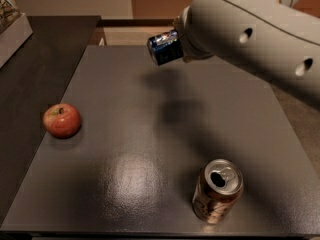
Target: Place pepsi can upright
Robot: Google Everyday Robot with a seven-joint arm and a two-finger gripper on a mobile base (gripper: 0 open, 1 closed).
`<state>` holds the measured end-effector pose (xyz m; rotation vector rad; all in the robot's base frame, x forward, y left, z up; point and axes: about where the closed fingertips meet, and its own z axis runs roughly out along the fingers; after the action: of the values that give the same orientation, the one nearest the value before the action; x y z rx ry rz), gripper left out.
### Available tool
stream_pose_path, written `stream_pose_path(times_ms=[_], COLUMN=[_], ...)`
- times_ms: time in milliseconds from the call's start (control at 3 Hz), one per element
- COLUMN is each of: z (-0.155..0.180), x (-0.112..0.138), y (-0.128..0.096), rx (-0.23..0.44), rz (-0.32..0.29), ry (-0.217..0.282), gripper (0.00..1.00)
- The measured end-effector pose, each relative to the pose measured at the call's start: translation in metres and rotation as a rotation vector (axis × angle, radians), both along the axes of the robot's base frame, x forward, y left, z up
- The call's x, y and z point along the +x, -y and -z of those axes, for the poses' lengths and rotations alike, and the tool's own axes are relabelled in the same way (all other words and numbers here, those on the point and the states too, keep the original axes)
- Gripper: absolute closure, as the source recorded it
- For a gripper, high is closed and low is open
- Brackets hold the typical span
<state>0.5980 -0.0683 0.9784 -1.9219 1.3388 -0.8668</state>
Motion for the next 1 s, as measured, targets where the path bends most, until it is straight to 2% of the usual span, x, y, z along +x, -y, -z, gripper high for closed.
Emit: stream_pose_path(times_ms=[333,667,1000], z=[0.000,-0.003,-0.012], x=[0.000,0.003,0.017], y=[0.000,-0.001,0.000], rx=[0.000,-0.033,-0.032], rz=[0.000,-0.038,-0.107], ry=[0.000,0.025,0.059], gripper=[1.00,1.00,1.00])
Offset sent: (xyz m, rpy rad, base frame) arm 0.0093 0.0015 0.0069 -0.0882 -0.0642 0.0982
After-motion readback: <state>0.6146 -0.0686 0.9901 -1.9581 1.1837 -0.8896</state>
